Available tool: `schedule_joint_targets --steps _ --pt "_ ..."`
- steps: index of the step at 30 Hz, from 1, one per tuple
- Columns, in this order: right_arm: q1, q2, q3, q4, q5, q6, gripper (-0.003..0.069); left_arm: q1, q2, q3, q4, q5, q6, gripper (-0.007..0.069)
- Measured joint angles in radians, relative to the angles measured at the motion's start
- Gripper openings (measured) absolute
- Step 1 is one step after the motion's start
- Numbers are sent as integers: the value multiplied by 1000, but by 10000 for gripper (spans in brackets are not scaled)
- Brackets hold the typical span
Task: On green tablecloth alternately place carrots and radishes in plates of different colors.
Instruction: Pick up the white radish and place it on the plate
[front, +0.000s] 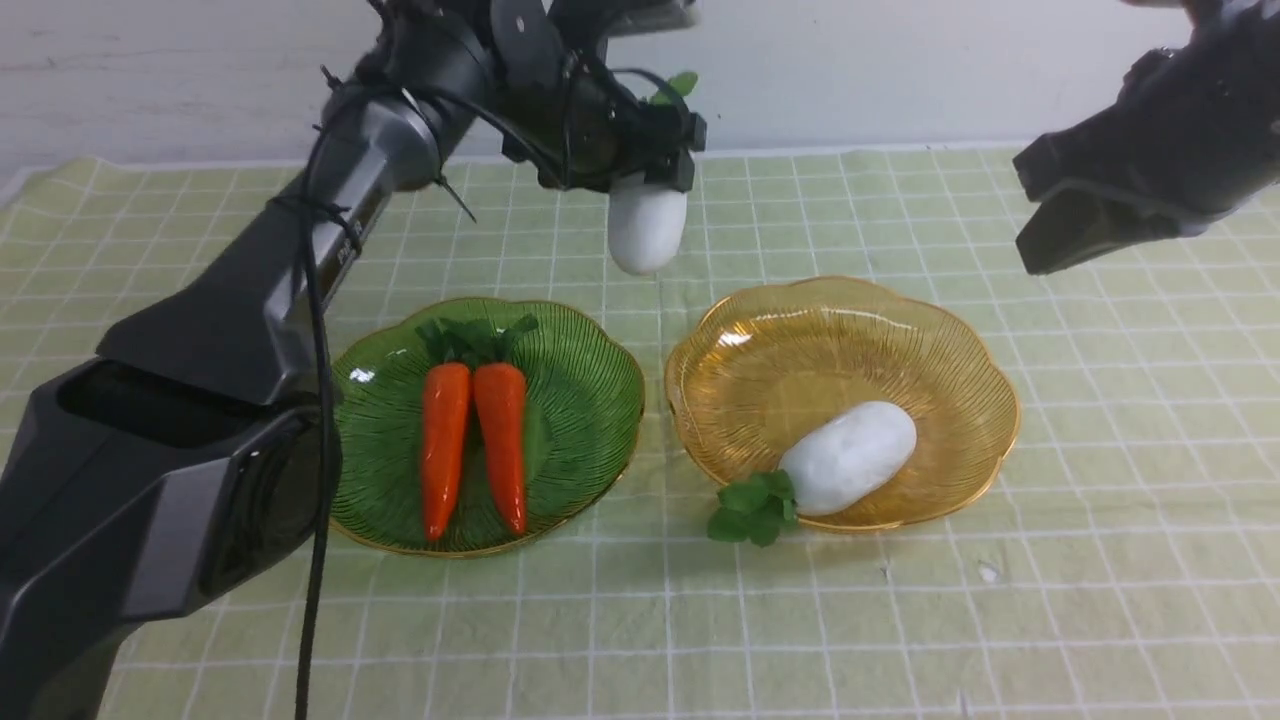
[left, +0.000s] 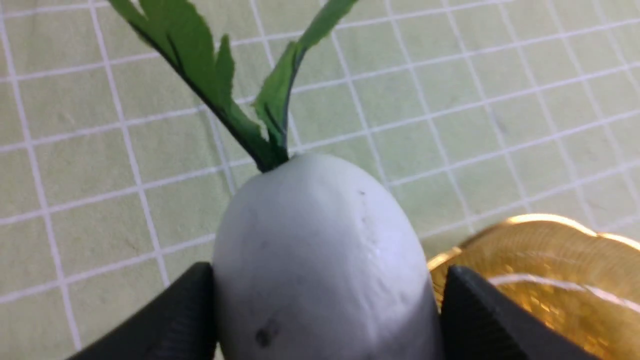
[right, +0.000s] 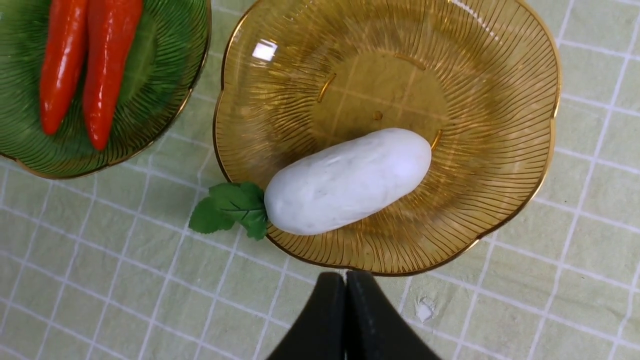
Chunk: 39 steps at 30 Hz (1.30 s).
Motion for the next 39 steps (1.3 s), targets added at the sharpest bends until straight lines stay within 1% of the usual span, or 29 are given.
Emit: schedule_joint_targets --steps 1,2,4,5,7,8,10,12,18,23,25,27,28,30,32,34,35,36,39 --pt "0 -2 0 0 0 0 -15 0 -4 -13 -10 23 3 509" --pt "0 -19 0 0 0 0 -15 1 -16 -57 -77 87 32 509" --pt "0 -28 0 0 0 1 -15 0 -19 -65 -120 103 60 508" --pt "0 -44 0 0 0 2 -15 -7 -19 -68 -172 113 106 507" --pt "0 -74 0 1 0 3 -15 -22 -5 -68 -224 121 177 507" --pt "0 -88 0 2 0 3 -15 -34 8 -68 -231 126 210 507" --pt "0 -105 0 2 0 8 -15 -52 29 -68 -223 130 239 507" --pt "0 -123 0 1 1 13 -15 -68 47 -68 -196 130 235 507" --pt "0 -246 0 -48 6 34 -15 -99 76 -63 -79 131 139 509" --pt "0 -334 0 -141 12 80 -15 -103 76 -62 -96 131 98 570" --pt "0 -362 0 -183 13 95 -15 -106 74 -62 -113 131 90 573" --pt "0 -391 0 -218 14 109 -15 -109 65 -62 -111 131 87 556" --pt "0 -405 0 -234 14 117 -15 -111 60 -60 -107 131 79 542" --pt "0 -429 0 -255 15 132 -15 -113 38 -59 -103 133 40 464" --pt "0 -463 0 -276 15 148 -15 -114 -1 -50 -103 133 18 328" --pt "0 -503 0 -290 17 168 -15 -119 -71 -10 -91 133 33 151" --pt "0 -523 0 -293 18 176 -15 -120 -109 25 -77 133 45 97" --pt "0 -560 0 -296 19 182 -15 -128 -198 88 -34 133 62 36" --pt "0 -633 23 -297 13 193 -15 -145 -351 233 48 133 70 2"
